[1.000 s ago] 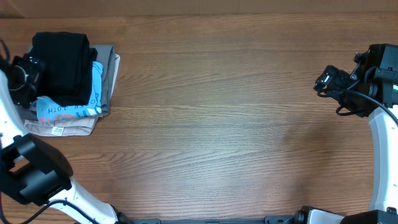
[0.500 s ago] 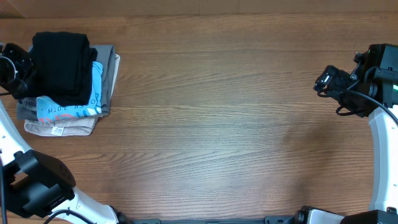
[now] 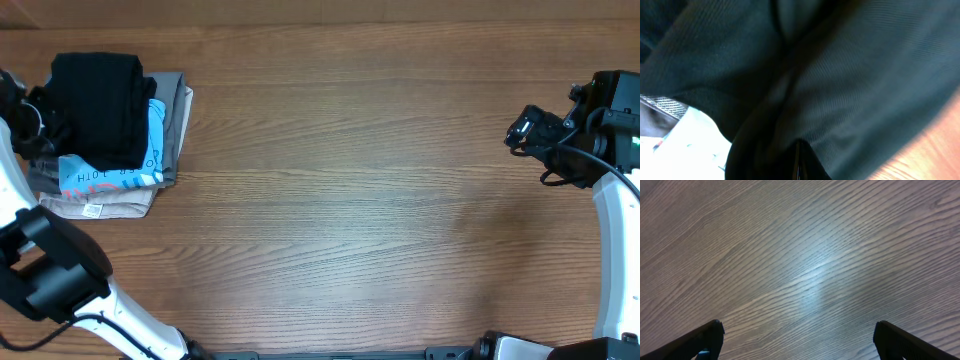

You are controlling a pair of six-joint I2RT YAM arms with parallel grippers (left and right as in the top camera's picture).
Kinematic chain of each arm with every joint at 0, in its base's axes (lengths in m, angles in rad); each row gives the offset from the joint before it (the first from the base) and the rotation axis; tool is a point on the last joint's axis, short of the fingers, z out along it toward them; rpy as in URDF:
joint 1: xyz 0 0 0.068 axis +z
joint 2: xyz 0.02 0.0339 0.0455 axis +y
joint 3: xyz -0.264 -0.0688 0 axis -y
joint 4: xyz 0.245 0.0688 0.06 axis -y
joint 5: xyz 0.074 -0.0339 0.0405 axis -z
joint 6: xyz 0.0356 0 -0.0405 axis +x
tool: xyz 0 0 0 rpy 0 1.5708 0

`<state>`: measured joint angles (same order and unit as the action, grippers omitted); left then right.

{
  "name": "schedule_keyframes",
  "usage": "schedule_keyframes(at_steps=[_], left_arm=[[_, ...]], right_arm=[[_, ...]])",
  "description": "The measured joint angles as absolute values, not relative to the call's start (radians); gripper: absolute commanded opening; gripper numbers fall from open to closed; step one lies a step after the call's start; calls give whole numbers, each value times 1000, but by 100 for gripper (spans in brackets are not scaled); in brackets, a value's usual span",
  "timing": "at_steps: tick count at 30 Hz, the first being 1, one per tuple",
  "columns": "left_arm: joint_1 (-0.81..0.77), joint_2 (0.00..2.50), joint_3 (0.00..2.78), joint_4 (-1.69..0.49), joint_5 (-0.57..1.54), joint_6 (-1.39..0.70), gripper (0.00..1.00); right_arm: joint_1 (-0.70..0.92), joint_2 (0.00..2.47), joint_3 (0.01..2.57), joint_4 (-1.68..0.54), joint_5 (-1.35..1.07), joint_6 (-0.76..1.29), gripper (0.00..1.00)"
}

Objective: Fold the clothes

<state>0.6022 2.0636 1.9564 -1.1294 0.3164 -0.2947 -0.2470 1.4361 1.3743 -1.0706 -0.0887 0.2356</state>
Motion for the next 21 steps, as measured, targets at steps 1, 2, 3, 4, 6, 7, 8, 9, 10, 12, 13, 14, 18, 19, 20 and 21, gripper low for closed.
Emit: schedule_keyframes(at_steps=[1, 2, 3, 4, 6, 7, 8, 9, 10, 12, 13, 14, 18, 19, 20, 21], left_arm=[[602, 2075, 1954, -1130, 309, -292, 4], [602, 2080, 1953, -1129, 306, -291, 4], [602, 2081, 1953, -1129, 302, -289, 4], [602, 2080, 1953, -1129, 300, -288, 4], [602, 2069, 1953, -1123, 299, -287, 4], [600, 2061, 1953, -1121, 299, -287, 5], [597, 2047, 1953, -1119, 299, -287, 5], [595, 2028, 1953, -1116, 299, -288, 5], [590, 2000, 1954, -1110, 303, -288, 5], [574, 1931, 1955, -1105, 308, -289, 6], [560, 1883, 1958, -1105, 311, -290, 6], [543, 1838, 1961, -1107, 312, -293, 7], [429, 1669, 1990, -1119, 320, -301, 10], [387, 1636, 1999, -1122, 323, -303, 15], [350, 1615, 2004, -1124, 326, -306, 24], [305, 1600, 2009, -1125, 329, -304, 34]], right_arm=[[-247, 1436, 1374, -1071, -88, 235, 100], [-247, 1436, 1374, -1071, -89, 236, 100], [-247, 1436, 1374, -1071, -89, 235, 100], [-247, 1436, 1374, -1071, -89, 235, 100], [-247, 1436, 1374, -1071, -89, 236, 100], [-247, 1436, 1374, -1071, -89, 235, 100], [-247, 1436, 1374, -1071, -89, 236, 100], [-247, 1436, 1374, -1071, -89, 236, 100], [-247, 1436, 1374, -1071, -89, 236, 100], [-247, 1436, 1374, -1071, -89, 236, 100], [-247, 1436, 1374, -1071, -89, 236, 100], [-247, 1436, 1374, -1070, -89, 236, 100], [-247, 1436, 1374, -1071, -89, 236, 100], [-247, 1436, 1374, -1070, -89, 235, 100], [-247, 1436, 1374, -1071, -89, 235, 100], [-247, 1436, 1374, -1071, -89, 235, 100]])
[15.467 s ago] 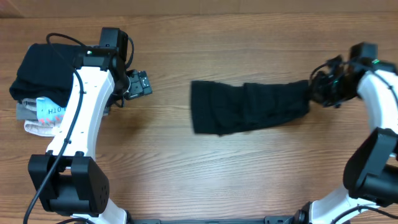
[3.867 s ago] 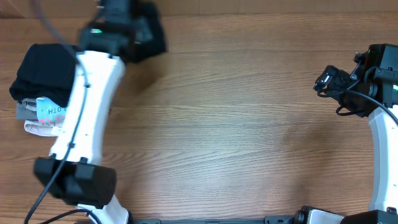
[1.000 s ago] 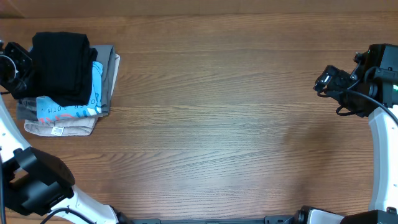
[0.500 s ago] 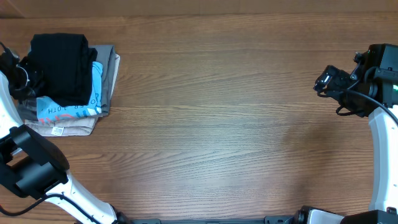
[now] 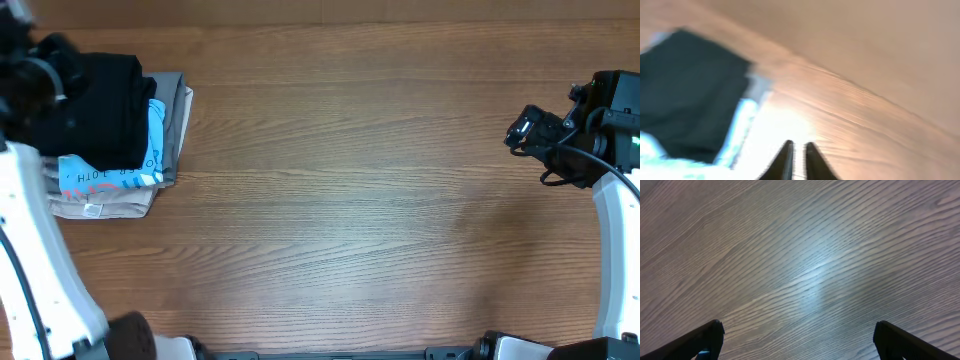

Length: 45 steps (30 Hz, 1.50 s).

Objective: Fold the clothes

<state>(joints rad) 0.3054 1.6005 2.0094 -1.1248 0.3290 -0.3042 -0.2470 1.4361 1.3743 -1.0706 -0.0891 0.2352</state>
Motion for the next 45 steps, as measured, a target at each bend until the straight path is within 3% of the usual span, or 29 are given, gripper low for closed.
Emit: schedule_keyframes(at_steps=[1, 2, 3, 4, 10, 35, 45], left_arm=[[270, 1595, 2011, -1126, 332, -308, 44], [235, 1596, 2011, -1127, 333, -313, 62], [206, 1602, 2011, -1130, 329, -313, 87], [176, 1613, 2011, -1130, 323, -313, 100], [98, 1677, 2001, -1135, 254, -323, 100], [97, 1681, 2001, -1134, 223, -323, 100], [97, 1681, 2001, -1134, 220, -323, 100]], right_arm=[[-247, 1436, 1374, -1071, -89, 236, 100], [-247, 1436, 1374, -1070, -89, 236, 100], [-247, 1436, 1374, -1071, -89, 236, 100], [-247, 1436, 1374, -1070, -89, 235, 100], [-247, 1436, 1374, -1071, -89, 236, 100], [-242, 1424, 1374, -1071, -88, 235, 100], [-59, 1047, 1369, -966, -81, 235, 100]])
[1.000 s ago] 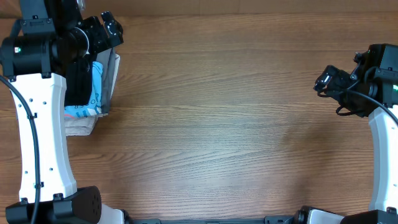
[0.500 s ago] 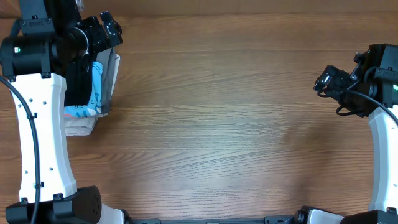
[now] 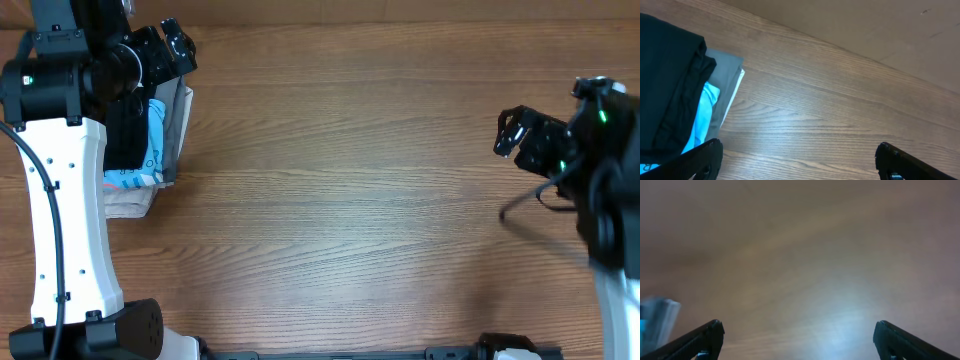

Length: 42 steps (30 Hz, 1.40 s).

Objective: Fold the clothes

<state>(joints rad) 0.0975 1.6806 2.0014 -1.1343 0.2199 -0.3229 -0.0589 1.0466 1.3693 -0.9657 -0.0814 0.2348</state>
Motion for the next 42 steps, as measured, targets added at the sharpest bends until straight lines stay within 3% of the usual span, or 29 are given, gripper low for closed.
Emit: schedule_keyframes(at_steps=[6, 13, 26, 42], left_arm=[[97, 1681, 2001, -1134, 215, -323, 100], [97, 1681, 2001, -1134, 215, -323, 100], [97, 1681, 2001, -1134, 212, -323, 100], [97, 1681, 2001, -1134, 212, -323, 100]], right_arm=[[81, 757, 1370, -772, -81, 235, 100], [106, 475, 1331, -751, -80, 234, 100], [106, 97, 819, -688, -81, 235, 100], [106, 12, 286, 55, -105, 235, 100]])
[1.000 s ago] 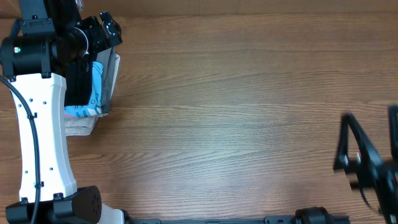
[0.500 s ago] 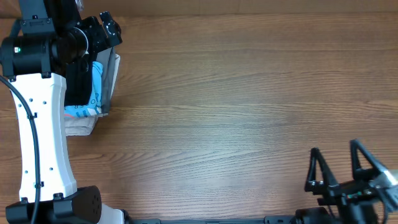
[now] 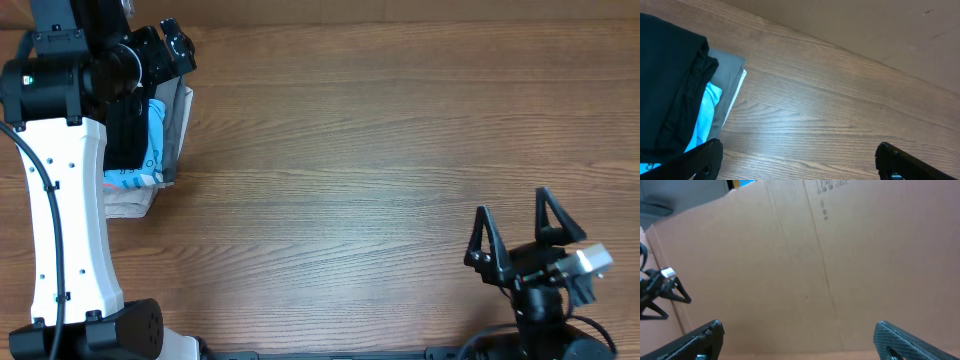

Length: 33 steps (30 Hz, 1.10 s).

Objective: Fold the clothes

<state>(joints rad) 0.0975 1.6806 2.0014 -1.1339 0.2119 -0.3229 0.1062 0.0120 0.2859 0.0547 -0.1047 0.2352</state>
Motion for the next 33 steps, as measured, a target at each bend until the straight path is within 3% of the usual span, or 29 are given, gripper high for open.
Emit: schedule_keyframes(at_steps=[6, 18, 33], left_arm=[[97, 1681, 2001, -1134, 212, -323, 100], [97, 1681, 2001, -1134, 212, -323, 100], [97, 1681, 2001, -1134, 212, -323, 100]], right_arm=[[107, 12, 152, 199, -105, 235, 100], [107, 12, 25, 217, -105, 236, 100], [106, 12, 18, -56, -105, 201, 100]])
